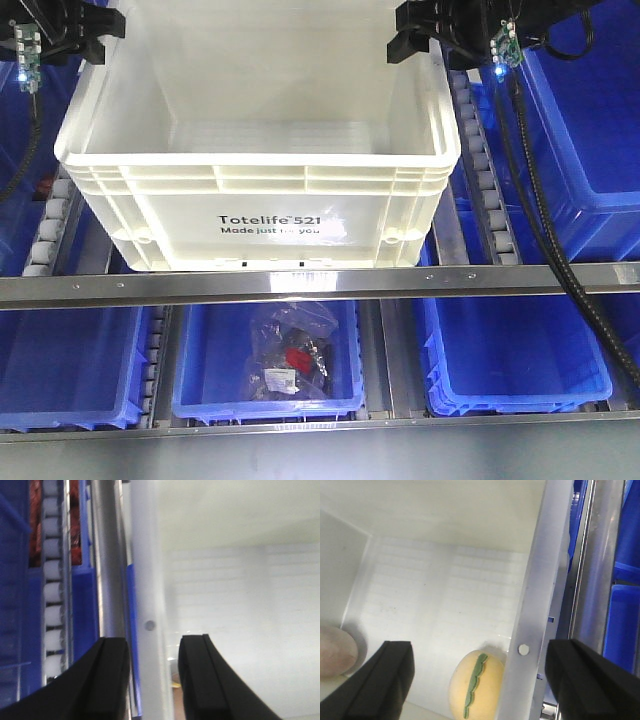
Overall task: Place moving items into box and shelve
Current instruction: 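Push the held tote forward onto the shelf's roller lane with both grippers, then open both grippers and lift them off the tote's side walls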
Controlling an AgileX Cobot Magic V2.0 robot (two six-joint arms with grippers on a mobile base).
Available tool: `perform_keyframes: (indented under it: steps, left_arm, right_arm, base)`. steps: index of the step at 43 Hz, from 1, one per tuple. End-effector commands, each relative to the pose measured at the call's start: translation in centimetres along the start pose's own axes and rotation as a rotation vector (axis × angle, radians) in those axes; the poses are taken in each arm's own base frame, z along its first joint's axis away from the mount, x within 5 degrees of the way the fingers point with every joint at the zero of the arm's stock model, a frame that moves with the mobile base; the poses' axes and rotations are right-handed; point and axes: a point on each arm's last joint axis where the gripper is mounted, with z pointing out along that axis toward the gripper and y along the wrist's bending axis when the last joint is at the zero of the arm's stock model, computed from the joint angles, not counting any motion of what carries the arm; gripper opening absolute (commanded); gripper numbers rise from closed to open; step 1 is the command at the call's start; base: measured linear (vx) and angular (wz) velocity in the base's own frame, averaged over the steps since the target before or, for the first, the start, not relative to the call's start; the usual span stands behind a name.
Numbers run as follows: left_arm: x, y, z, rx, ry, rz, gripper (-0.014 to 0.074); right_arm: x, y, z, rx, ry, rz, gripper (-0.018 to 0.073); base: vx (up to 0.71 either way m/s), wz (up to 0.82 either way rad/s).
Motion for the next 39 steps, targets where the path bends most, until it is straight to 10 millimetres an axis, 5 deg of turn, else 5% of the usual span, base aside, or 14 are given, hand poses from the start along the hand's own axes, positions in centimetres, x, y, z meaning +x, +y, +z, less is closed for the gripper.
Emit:
perform_keyframes:
  steps: [1,5,6,11,23,31,33,34,39]
  left_arm:
    - [-1.3,-0.4,-3.7,0.038,-0.156,-0.005,0.0379]
    - [-0.5,-0.4,-3.8,0.041,-0.153,-0.01,0.0377]
    - [3.6,-0.2,-3.6,0.034,-0.169,-0.019,0.0358]
    - [6.2,0.0,-3.5,0.029,-0.188,-0.022,0.0344]
    - [10.5,0.3,-5.5,0.019,-0.279,0.004,0.0321]
    - [12.9,0.4,-7.0,0.012,-0.326,0.034,0.0316]
    - [13.4,0.4,-7.5,0.01,-0.352,0.042,0.0314]
    - [17.6,0.6,-9.2,0.006,-0.411,0.052,0.0311]
    - [19.7,0.6,-9.9,0.007,-0.428,0.052,0.0311]
  right_arm:
    - [-1.6,1.3,-3.6,-0.021,-0.128,-0.024,0.0589]
    - [-1.5,1.4,-3.9,-0.021,-0.128,-0.042,0.0589]
    - [-1.6,1.9,-5.6,-0.022,-0.163,-0.113,0.0589]
    - [-1.7,2.2,-6.3,-0.024,-0.176,-0.117,0.0589]
    - [0.5,1.3,-5.7,0.008,-0.257,-0.075,0.0589]
    - [2.8,1.0,-7.4,0.045,-0.357,-0.106,0.0589]
    - [3.6,1.1,-8.1,0.051,-0.372,-0.128,0.0589]
    - [8.5,1.3,-11.3,0.067,-0.453,-0.243,0.0589]
    - [11.6,1.2,-12.9,0.081,-0.504,-0.283,0.0589]
  base:
    - [0.0,0.0]
    - [0.0,0.0]
    - [0.0,0.0]
    - [0.0,0.0]
    - [0.0,0.0]
    - [0.0,0.0]
    - [0.0,0.0]
    - [0.0,0.0]
    - [0.0,0.0]
